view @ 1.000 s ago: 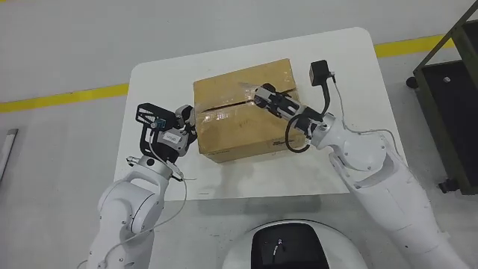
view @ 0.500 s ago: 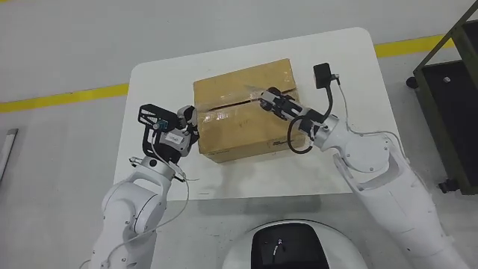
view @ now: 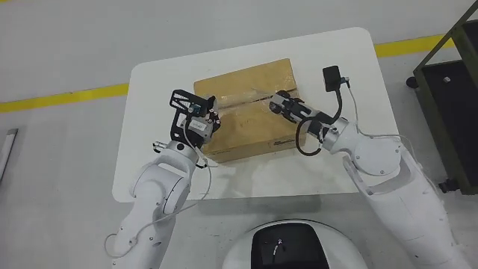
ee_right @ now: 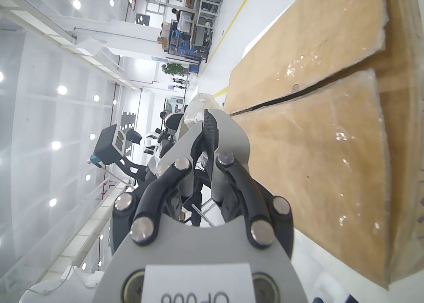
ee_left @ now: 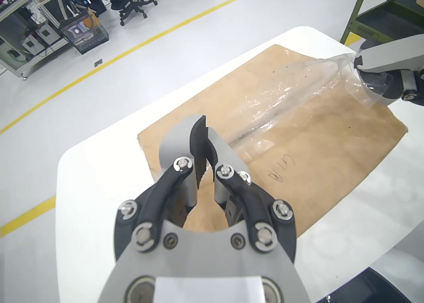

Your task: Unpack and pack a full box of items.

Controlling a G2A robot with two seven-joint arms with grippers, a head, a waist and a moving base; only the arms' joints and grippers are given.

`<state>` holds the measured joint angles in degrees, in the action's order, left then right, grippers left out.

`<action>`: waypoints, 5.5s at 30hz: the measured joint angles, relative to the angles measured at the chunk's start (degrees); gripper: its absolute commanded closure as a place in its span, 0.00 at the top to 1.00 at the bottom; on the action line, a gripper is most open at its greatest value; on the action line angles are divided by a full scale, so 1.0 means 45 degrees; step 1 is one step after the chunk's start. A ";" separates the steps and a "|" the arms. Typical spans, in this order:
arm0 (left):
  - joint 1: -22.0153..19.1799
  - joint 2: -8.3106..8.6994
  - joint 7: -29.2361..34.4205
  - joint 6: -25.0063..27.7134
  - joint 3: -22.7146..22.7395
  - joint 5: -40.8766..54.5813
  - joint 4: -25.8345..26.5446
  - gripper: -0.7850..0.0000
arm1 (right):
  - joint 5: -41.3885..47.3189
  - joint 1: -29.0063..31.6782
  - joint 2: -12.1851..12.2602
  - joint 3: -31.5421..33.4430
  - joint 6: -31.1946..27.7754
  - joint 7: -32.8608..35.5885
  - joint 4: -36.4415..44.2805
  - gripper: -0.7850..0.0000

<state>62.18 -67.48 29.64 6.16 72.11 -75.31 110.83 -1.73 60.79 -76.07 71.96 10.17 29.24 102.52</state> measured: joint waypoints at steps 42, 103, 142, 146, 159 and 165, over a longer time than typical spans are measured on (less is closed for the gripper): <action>-0.1157 -0.0475 0.1408 -0.0429 -0.1071 -0.0327 -0.1824 0.00 | 0.0102 -0.0236 0.0213 0.0266 0.0981 0.0531 -0.0045 0.89; 0.3155 0.0000 -0.0153 -0.0519 0.4935 -0.1602 0.1000 1.00 | -0.9409 -0.5383 -0.1319 -0.6933 -0.4619 -0.3420 -0.5202 0.00; 0.3155 0.0000 -0.0153 -0.0520 0.4935 -0.1601 0.1000 1.00 | -1.1068 -0.1405 -0.0414 -0.1755 -0.3279 -0.1959 -0.1063 0.00; 0.3155 0.0000 -0.0153 -0.0520 0.4935 -0.1601 0.1000 1.00 | -1.0957 -0.2111 -0.0586 -0.2580 -0.4023 -0.2049 -0.1524 0.00; 0.3155 0.0000 -0.0153 -0.0520 0.4935 -0.1601 0.1000 1.00 | -1.1353 -0.5889 -0.2018 -0.6460 -0.3902 -0.3008 -0.6434 0.00; 0.3155 0.0000 -0.0153 -0.0520 0.4935 -0.1601 0.1000 1.00 | -1.1546 -0.5566 -0.1998 -0.5972 -0.3448 -0.3015 -0.6820 0.00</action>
<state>76.38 -67.48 28.96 3.82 94.32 -82.51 115.33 -53.69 35.74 -85.06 45.09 -5.34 15.68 71.83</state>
